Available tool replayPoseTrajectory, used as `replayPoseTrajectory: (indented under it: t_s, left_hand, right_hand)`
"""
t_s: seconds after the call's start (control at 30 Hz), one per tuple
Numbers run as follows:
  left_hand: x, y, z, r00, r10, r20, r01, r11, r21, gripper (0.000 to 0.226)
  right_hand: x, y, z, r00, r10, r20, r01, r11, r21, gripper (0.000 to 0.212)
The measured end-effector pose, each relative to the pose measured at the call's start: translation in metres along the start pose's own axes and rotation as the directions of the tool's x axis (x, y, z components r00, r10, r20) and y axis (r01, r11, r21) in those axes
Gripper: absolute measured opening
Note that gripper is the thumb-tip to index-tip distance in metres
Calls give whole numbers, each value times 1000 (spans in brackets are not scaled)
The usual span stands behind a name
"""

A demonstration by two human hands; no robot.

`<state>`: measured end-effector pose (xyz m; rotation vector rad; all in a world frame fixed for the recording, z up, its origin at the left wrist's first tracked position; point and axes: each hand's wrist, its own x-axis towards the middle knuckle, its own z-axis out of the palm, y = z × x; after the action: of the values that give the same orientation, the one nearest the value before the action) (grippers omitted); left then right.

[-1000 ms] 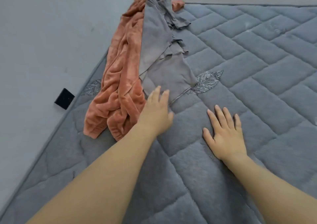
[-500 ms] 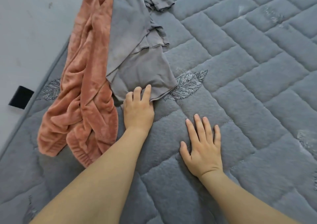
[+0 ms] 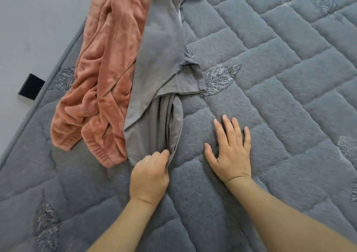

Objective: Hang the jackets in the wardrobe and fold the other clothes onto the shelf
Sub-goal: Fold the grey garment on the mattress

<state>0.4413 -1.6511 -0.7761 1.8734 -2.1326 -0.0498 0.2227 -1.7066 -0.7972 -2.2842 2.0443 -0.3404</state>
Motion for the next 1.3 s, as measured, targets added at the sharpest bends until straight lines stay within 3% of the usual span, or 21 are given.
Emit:
replayPoseTrajectory:
  t_s: [0.17, 0.57, 0.73, 0.83, 0.97, 1.13, 1.3]
  left_hand:
    - [5, 0, 12, 1000, 24, -13, -23, 997, 69, 34]
    - [4, -1, 11, 1000, 7, -3, -7, 999, 44, 32]
    - [4, -4, 13, 1000, 2, 2, -2, 999, 45, 30]
    - [3, -3, 13, 1000, 13, 4, -13, 999, 39, 29]
    - [3, -4, 14, 1000, 13, 3, -13, 999, 38, 31]
    - [3, -4, 9, 1000, 11, 5, -11, 999, 30, 29]
    - [0, 0, 7, 1000, -13, -16, 13, 1000, -10, 23]
  right_hand:
    - [-1, 3, 4, 998, -47, -47, 47, 999, -3, 63]
    - [32, -10, -16, 999, 36, -3, -36, 996, 79, 68]
    - [145, -46, 2, 967, -231, 111, 223, 971, 79, 70]
    - [167, -52, 17, 966, -251, 67, 248, 968, 44, 59]
    - [168, -49, 19, 976, -208, -66, 216, 965, 149, 37]
    - [161, -55, 14, 967, -188, -169, 208, 972, 107, 21]
    - [115, -39, 2, 972, -215, -90, 215, 977, -16, 10]
